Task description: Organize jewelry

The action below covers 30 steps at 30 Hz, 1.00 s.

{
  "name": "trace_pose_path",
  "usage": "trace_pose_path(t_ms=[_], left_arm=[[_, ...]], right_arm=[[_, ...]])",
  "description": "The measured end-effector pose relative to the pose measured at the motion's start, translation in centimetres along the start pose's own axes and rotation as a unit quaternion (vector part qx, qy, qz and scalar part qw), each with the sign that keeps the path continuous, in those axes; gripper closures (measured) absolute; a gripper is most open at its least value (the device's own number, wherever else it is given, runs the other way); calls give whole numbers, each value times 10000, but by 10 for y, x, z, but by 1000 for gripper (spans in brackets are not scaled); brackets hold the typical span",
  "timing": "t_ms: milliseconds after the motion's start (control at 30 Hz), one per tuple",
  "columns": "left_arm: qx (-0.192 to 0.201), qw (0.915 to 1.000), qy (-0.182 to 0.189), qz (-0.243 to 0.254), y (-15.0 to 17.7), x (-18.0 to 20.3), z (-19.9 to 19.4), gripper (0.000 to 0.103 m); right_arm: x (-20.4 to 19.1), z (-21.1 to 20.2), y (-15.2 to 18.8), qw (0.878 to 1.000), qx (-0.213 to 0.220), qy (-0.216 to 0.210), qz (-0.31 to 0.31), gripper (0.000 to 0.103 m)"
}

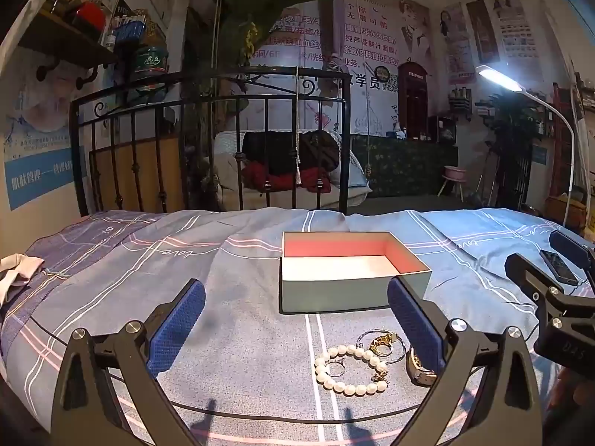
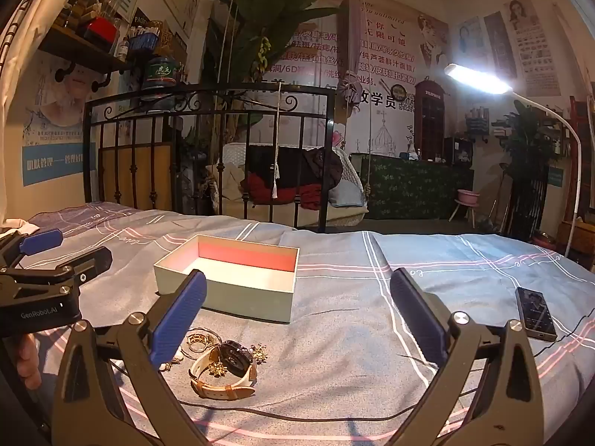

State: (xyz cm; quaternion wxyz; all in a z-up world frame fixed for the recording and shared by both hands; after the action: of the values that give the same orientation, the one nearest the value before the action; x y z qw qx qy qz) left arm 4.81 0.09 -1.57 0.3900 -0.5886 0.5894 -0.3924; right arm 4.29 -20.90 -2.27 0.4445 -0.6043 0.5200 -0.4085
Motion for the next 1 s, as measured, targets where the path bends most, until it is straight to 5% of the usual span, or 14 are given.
trace_pose_path(t_ms=[1000], left_arm=[[-49,10000,-23,79,5,0,5,6]], right_arm=[[-4,-4,-1,9999,-61,-112,-105,6]])
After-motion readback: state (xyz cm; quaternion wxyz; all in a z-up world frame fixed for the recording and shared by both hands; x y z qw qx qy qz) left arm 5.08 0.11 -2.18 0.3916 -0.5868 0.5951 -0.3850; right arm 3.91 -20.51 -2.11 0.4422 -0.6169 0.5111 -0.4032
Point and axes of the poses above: each gripper's, at about its wrist camera, not at the fingertips, and z roughly the way its jaws point, x to its right, y to its underside, the point moved 5 cm from there along z, roughly the way its jaws point, and after that the axes turned 4 degrees about -x, right-handed, at the moved point
